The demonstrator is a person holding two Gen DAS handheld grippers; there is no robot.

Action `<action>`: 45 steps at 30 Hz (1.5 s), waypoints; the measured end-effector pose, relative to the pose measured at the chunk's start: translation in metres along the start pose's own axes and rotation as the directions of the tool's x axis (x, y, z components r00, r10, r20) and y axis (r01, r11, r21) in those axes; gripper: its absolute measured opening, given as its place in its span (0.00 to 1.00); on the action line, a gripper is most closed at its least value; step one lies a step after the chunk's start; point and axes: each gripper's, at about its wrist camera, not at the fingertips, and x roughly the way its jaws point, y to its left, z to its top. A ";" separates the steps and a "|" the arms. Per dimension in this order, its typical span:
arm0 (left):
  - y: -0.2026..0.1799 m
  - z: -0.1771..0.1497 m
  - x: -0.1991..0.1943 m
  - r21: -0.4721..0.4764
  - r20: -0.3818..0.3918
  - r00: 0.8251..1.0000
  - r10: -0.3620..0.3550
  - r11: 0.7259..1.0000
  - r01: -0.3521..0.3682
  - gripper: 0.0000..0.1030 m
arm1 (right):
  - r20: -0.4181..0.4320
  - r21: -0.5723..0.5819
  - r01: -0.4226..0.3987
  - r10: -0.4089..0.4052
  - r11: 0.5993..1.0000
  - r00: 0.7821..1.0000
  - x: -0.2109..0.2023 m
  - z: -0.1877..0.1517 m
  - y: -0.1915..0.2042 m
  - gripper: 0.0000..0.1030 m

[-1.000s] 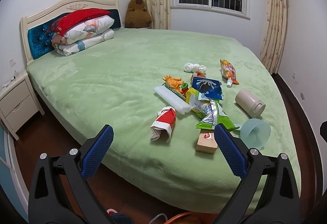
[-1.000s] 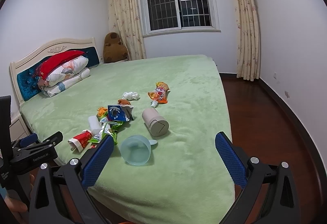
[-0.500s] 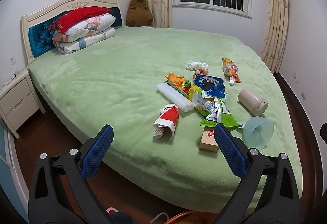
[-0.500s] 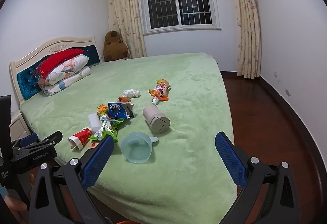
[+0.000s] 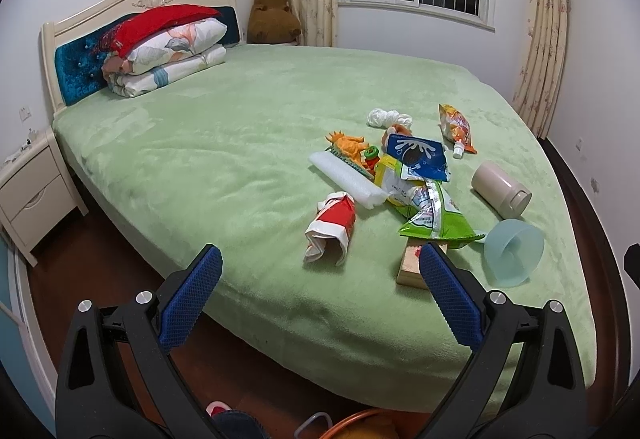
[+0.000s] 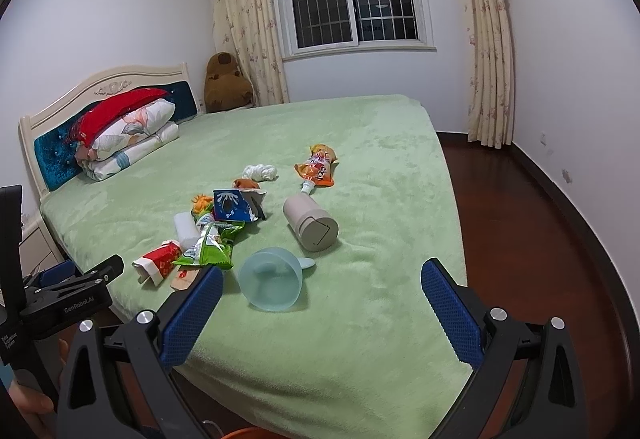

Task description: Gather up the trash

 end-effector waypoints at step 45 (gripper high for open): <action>-0.025 -0.033 0.032 0.108 -0.010 0.966 -0.257 0.960 0.257 0.93 | -0.148 -0.055 -0.101 0.092 0.993 0.985 0.052 -0.021 0.012 0.60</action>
